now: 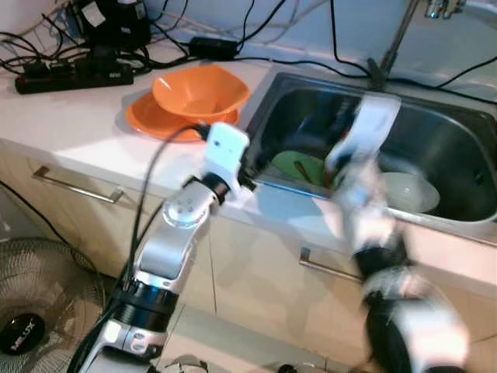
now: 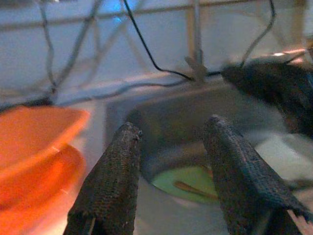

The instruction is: Kitchen organization

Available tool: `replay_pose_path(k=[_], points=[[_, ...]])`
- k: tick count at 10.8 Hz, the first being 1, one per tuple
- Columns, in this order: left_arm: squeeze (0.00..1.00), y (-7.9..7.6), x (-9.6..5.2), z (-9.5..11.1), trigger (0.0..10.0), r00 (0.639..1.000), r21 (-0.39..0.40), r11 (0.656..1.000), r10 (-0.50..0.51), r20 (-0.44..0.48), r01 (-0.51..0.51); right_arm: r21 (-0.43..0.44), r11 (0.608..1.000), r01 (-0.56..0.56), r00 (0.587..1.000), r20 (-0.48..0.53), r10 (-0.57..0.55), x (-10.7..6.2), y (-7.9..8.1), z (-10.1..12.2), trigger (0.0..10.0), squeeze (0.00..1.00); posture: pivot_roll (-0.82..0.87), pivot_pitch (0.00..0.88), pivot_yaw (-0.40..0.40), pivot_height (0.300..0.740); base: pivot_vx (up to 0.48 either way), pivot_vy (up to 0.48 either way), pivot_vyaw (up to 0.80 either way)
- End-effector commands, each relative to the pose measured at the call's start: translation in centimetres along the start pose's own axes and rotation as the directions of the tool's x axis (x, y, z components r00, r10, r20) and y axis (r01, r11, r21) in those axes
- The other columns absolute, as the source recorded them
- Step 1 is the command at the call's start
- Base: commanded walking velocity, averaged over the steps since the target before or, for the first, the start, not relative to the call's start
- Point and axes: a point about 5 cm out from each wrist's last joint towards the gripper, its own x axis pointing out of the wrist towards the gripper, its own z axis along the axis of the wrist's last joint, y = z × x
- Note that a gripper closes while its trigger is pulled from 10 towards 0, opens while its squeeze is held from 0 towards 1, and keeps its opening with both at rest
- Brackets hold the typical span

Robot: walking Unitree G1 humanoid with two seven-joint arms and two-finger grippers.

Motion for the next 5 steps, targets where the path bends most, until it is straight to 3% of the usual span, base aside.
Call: replay_pose_path(k=[1,2,3,4,5], points=[[0.0,0.3,0.2,0.8,10.0,0.996,0.052,0.998,0.034,0.079,-0.038,0.013,1.0,-0.022,0.999,0.032,0.022,-0.4,0.5,0.5,10.0,0.0,0.06,0.0,-0.046,0.74,0.0,0.0,0.0],[0.0,1.7,0.2,1.0,10.0,0.988,0.161,0.979,0.107,0.112,-0.124,0.019,0.999,-0.031,0.999,0.015,0.031,-1.0,1.0,0.1,10.0,0.0,0.05,0.0,-0.04,0.74,0.0,0.0,0.0],[0.0,3.7,0.2,1.3,10.0,0.985,0.305,0.937,0.152,0.079,-0.169,0.017,0.999,-0.051,0.999,0.019,0.051,-1.4,1.3,0.2,10.0,0.0,0.05,0.0,-0.035,0.74,0.0,0.0,0.0],[0.0,4.6,0.3,1.1,10.0,0.987,0.36,0.92,0.158,0.026,-0.157,0.019,0.999,-0.039,0.999,0.006,0.039,-1.7,1.3,0.1,10.0,0.0,0.03,0.0,-0.036,0.74,0.0,0.0,0.0],[0.82,6.4,0.8,0.7,10.0,0.981,0.43,0.892,0.183,-0.059,-0.141,0.014,0.999,-0.045,0.999,0.013,0.045,-1.9,1.4,0.3,10.0,0.0,0.03,0.0,-0.035,0.74,0.0,0.0,0.0]])
